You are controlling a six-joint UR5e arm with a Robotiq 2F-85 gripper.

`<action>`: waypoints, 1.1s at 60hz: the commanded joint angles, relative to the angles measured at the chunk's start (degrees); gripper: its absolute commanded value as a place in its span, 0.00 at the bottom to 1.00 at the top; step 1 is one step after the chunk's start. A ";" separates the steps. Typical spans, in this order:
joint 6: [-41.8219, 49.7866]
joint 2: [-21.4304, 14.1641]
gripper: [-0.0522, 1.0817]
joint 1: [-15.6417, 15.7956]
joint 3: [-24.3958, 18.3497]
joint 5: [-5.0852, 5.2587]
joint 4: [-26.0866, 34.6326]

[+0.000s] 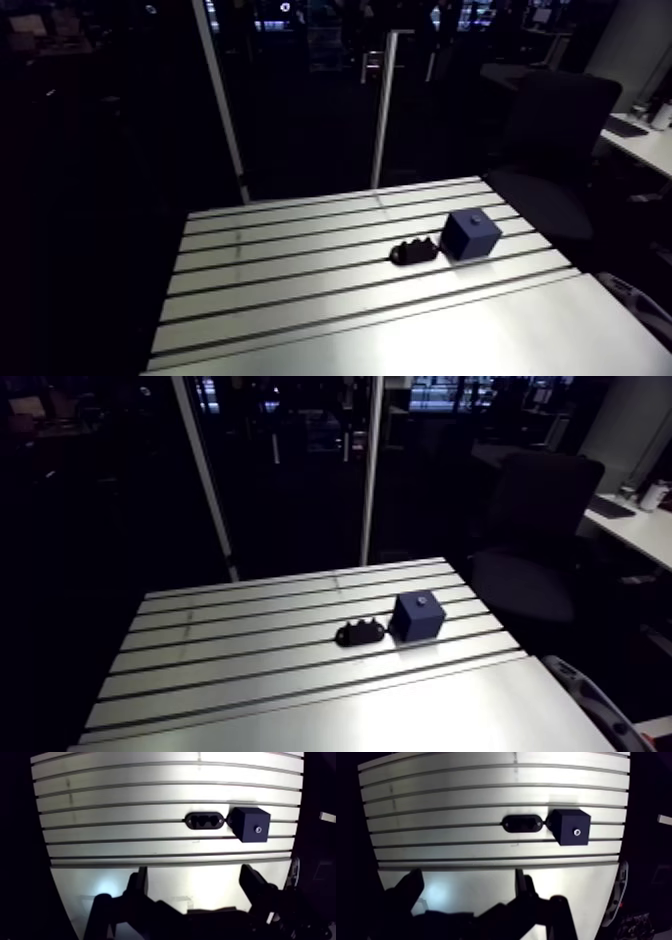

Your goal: Pick up the M10 bolt and insert it into the hole until fully seated.

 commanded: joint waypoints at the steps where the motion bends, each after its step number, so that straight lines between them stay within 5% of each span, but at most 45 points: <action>1: 0.07 -0.06 0.06 0.25 0.87 0.02 -0.89; 22: 0.07 -0.39 0.06 3.13 0.31 0.11 -1.33; 66: -0.02 -1.46 0.06 3.15 0.11 -0.42 -1.24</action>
